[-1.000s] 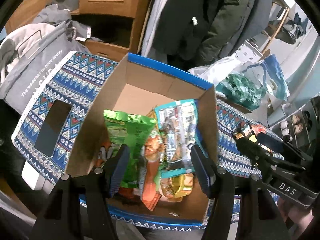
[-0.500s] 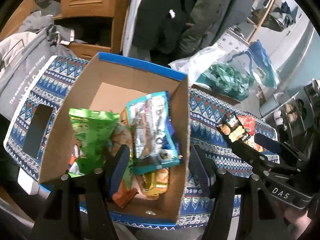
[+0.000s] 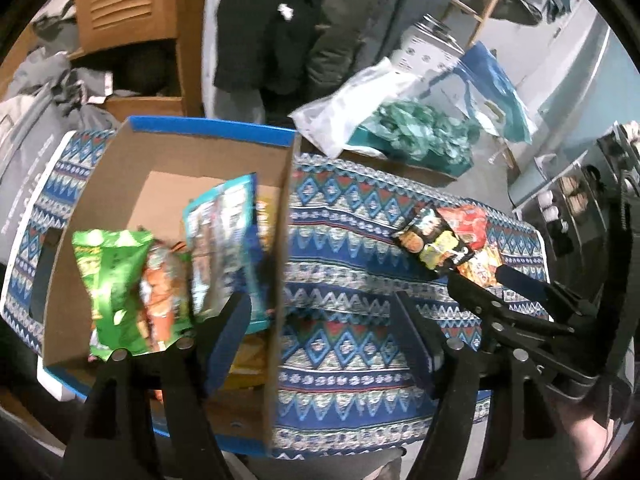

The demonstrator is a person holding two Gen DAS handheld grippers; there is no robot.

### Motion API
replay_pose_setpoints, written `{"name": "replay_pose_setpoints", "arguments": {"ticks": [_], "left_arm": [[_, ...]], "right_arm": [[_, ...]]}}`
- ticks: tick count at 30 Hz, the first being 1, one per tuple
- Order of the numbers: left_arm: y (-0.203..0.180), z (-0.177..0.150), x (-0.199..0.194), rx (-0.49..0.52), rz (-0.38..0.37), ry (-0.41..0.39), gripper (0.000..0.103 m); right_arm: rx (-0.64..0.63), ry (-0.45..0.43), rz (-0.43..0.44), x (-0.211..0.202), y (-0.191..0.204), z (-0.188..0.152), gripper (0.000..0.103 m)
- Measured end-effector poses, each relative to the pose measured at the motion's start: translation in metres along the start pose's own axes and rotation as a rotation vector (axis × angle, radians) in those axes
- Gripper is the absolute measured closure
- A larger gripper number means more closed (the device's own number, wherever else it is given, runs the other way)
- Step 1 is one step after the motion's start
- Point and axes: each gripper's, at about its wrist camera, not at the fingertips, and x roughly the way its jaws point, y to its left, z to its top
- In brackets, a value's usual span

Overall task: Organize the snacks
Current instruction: 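Move both grippers back over the remaining snack bags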

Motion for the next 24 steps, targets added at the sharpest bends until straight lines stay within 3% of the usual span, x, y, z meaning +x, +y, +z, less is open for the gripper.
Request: {"name": "replay_pose_setpoints", "arguments": {"ticks": [9, 11, 18, 24], "left_arm": [[-0.048, 0.031, 0.035, 0.037, 0.026, 0.086, 0.027], [-0.058, 0.040, 0.044, 0.046, 0.031, 0.097, 0.022], [-0.082, 0.057, 0.090, 0.105, 0.078, 0.179, 0.022], [-0.077, 0.066, 0.128, 0.015, 0.042, 0.208, 0.022]], "right_arm": [[0.034, 0.061, -0.089, 0.014, -0.061, 0.009, 0.025], [0.038, 0.076, -0.098, 0.018, -0.077, 0.016, 0.021], [0.030, 0.118, -0.157, 0.043, -0.118, 0.043, 0.021], [-0.004, 0.170, -0.226, 0.083, -0.139, 0.054, 0.021]]}}
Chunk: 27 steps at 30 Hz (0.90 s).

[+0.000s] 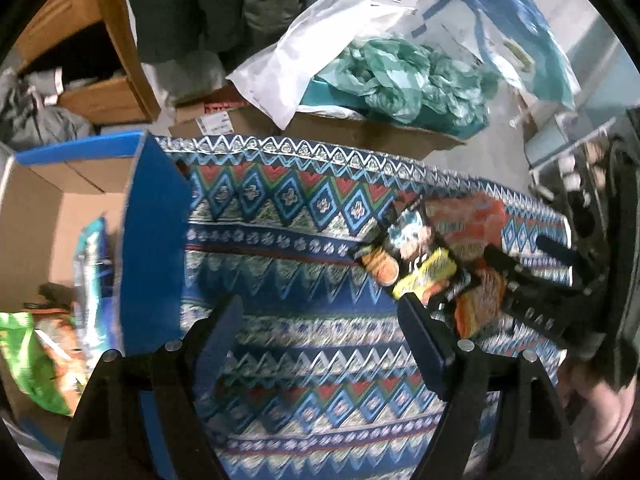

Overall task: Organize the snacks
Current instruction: 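Move both grippers back over the remaining snack bags, then grasp the orange stick-snack bag with the right gripper while the left grasps the black bag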

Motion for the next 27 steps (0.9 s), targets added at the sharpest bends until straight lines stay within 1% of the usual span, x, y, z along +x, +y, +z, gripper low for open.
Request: {"name": "replay_pose_setpoints", "arguments": {"ticks": [4, 8, 11, 13, 18, 20, 23, 27], "left_arm": [[-0.002, 0.010, 0.017, -0.038, -0.034, 0.024, 0.022], [-0.002, 0.012, 0.032, -0.078, -0.051, 0.061, 0.022], [-0.004, 0.011, 0.040, -0.081, -0.062, 0.087, 0.022], [-0.004, 0.010, 0.043, -0.079, -0.057, 0.094, 0.022], [0.000, 0.008, 0.049, -0.100, -0.057, 0.123, 0.022], [0.002, 0.007, 0.048, -0.104, -0.056, 0.124, 0.022], [0.004, 0.006, 0.047, -0.109, -0.054, 0.121, 0.022], [-0.001, 0.002, 0.051, -0.097, -0.059, 0.135, 0.022]], "right_arm": [[-0.006, 0.007, -0.022, 0.019, -0.004, 0.003, 0.021], [-0.001, 0.014, -0.021, 0.031, -0.004, 0.003, 0.021], [-0.015, 0.033, -0.013, 0.038, 0.002, 0.000, 0.021], [-0.028, 0.041, -0.002, 0.039, 0.007, -0.004, 0.021], [-0.058, 0.091, 0.030, 0.041, 0.025, -0.014, 0.021], [-0.070, 0.118, 0.062, 0.042, 0.031, -0.019, 0.021], [-0.068, 0.118, 0.077, 0.037, 0.028, -0.021, 0.021], [-0.048, 0.083, 0.054, 0.027, 0.010, -0.017, 0.020]]}}
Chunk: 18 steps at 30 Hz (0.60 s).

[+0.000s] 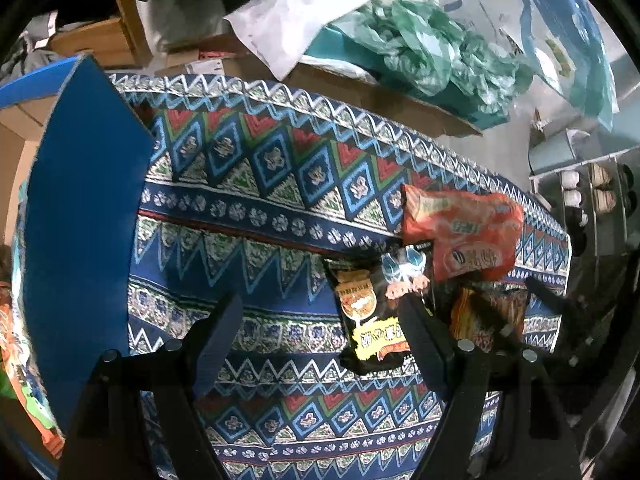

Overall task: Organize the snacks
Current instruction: 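Grasp the orange stick-snack bag with the right gripper while the left grasps the black bag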

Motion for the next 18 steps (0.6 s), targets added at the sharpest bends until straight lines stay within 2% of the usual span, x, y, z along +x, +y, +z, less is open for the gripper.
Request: {"name": "replay_pose_setpoints", "arguments": {"ticks": [2, 4, 7, 13, 18], "left_arm": [[-0.005, -0.004, 0.003, 0.018, 0.001, 0.009, 0.022], [-0.010, -0.007, 0.007, 0.036, 0.004, 0.015, 0.022], [-0.014, -0.010, 0.010, 0.046, 0.007, 0.023, 0.022], [-0.020, -0.014, 0.014, 0.058, 0.015, 0.027, 0.022], [-0.028, -0.021, 0.021, 0.079, 0.017, 0.051, 0.022]], "right_arm": [[0.003, -0.024, -0.040, -0.002, -0.015, 0.002, 0.020], [0.027, -0.019, -0.042, 0.002, -0.027, 0.002, 0.019], [0.092, 0.011, 0.019, 0.015, -0.045, -0.002, 0.019], [0.141, 0.068, 0.020, 0.018, -0.055, -0.024, 0.019], [0.240, 0.113, 0.095, 0.013, -0.062, -0.052, 0.019]]}}
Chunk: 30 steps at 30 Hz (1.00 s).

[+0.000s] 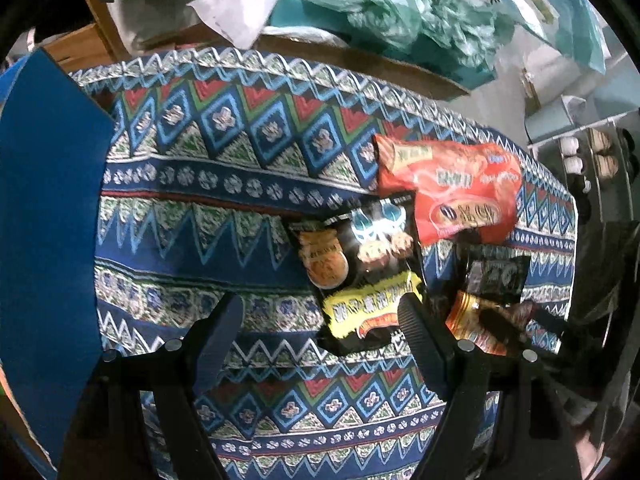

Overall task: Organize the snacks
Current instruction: 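Grasp the orange stick-snack bag with the right gripper while the left grasps the black bag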

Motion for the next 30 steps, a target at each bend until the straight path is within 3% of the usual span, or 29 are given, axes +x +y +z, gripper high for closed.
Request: {"name": "replay_pose_setpoints", "arguments": {"ticks": [5, 8, 17, 30], "left_arm": [[-0.011, -0.004, 0.004, 0.007, -0.018, 0.010, 0.022], [-0.017, -0.004, 0.007, -0.015, -0.042, 0.005, 0.017], [-0.025, -0.004, 0.025, -0.091, -0.091, 0.013, 0.016], [-0.017, -0.005, 0.045, -0.104, -0.120, 0.066, 0.016]], "right_arm": [[0.048, 0.044, 0.065, 0.001, -0.013, -0.037, 0.019], [0.061, 0.037, 0.097, 0.000, -0.020, -0.051, 0.019], [0.069, -0.016, 0.175, 0.007, -0.031, -0.072, 0.019], [0.006, -0.037, 0.096, 0.030, 0.009, -0.055, 0.022]]}}
